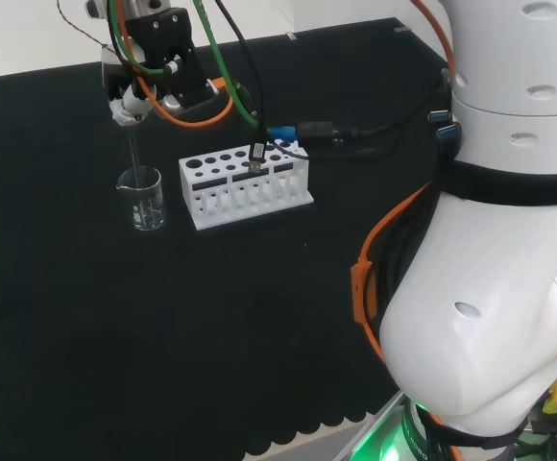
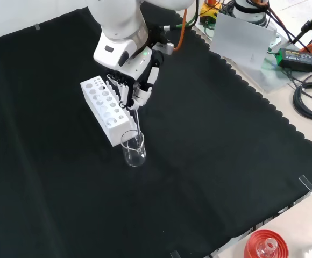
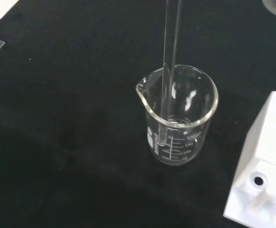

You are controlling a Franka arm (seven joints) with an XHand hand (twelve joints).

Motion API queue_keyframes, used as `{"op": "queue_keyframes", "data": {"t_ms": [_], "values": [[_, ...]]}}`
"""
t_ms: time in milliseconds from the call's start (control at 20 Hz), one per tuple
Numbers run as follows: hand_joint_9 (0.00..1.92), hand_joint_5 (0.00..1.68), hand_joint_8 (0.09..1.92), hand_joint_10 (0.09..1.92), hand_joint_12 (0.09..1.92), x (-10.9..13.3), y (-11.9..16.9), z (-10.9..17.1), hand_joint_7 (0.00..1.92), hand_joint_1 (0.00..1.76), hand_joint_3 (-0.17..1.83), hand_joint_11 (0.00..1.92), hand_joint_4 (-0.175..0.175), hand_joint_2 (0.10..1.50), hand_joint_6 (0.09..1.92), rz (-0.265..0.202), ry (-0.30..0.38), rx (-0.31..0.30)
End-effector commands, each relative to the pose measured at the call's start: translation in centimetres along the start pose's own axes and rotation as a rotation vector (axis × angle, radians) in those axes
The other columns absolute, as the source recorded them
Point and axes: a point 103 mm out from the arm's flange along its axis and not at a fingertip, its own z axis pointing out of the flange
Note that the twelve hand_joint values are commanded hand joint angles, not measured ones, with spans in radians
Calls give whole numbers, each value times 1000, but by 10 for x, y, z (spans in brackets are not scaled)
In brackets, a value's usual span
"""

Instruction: Stir in the beaker to the left of the white test tube rack with the glass rod.

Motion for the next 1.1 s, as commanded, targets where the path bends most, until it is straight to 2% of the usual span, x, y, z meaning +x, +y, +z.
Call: {"op": "queue_keyframes", "data": {"t_ms": [50, 350, 600, 1100], "values": [[1791, 999, 591, 299, 572, 9, 17, -3, 1554, 1182, -175, 1629, -175, 1192, 1010, -18, -2, 2], [1791, 999, 590, 297, 572, 4, 31, -14, 1555, 1182, -175, 1628, -175, 1192, 1010, -19, -23, -1], [1792, 999, 589, 296, 572, -14, 36, -18, 1555, 1182, -175, 1628, -175, 1192, 1010, -2, -15, -8], [1793, 999, 587, 294, 573, -37, 23, -19, 1556, 1182, -175, 1628, -175, 1192, 1010, 34, 0, -17]]}}
